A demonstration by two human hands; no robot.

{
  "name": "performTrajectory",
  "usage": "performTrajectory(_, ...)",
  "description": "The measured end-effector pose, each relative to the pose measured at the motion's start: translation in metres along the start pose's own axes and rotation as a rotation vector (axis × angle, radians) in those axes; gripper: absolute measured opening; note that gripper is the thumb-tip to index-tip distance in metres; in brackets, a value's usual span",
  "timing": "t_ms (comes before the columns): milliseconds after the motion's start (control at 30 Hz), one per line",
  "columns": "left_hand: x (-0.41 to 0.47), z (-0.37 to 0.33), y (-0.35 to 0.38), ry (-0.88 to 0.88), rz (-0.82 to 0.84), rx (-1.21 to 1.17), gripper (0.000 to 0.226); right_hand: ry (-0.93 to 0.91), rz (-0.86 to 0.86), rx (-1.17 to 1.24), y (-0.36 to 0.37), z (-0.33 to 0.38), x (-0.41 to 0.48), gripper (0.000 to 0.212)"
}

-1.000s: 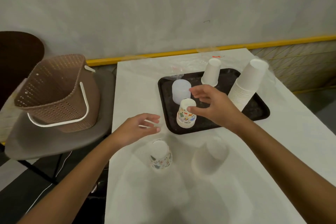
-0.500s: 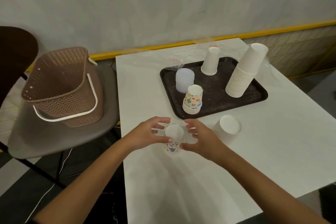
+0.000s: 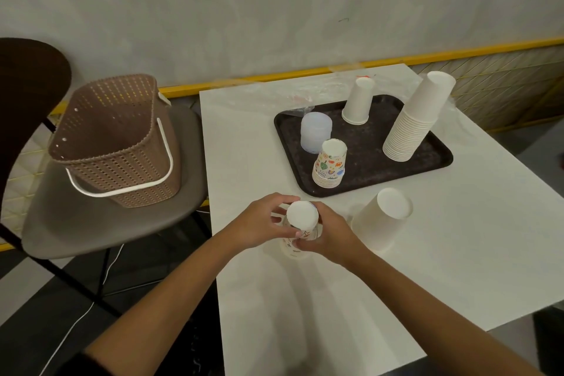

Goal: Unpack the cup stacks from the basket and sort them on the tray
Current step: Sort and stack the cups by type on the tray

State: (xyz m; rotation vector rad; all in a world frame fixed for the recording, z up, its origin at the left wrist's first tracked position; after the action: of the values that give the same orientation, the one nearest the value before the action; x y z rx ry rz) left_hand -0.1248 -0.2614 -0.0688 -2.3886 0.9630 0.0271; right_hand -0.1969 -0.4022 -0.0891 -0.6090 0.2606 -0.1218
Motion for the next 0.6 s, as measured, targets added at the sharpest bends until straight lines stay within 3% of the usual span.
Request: performTrajectory(600,0.002,-0.104,-0.056,0.265,-0.138,-0.084,0.054,-0.264,-0.132,-0.062,-0.101,0.082,-0.003,0.072)
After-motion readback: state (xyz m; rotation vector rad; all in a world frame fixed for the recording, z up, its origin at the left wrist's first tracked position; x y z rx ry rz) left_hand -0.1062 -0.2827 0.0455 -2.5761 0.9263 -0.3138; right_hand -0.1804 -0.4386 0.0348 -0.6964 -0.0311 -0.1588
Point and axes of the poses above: each hand's wrist, its own x-axis towards the middle knuckle, its own y-axis out of the palm, z = x × y, the point moved 1 cm from there along x, towards the middle knuckle, and after that the axes turned 3 degrees about -z, right-handed, at the moved point
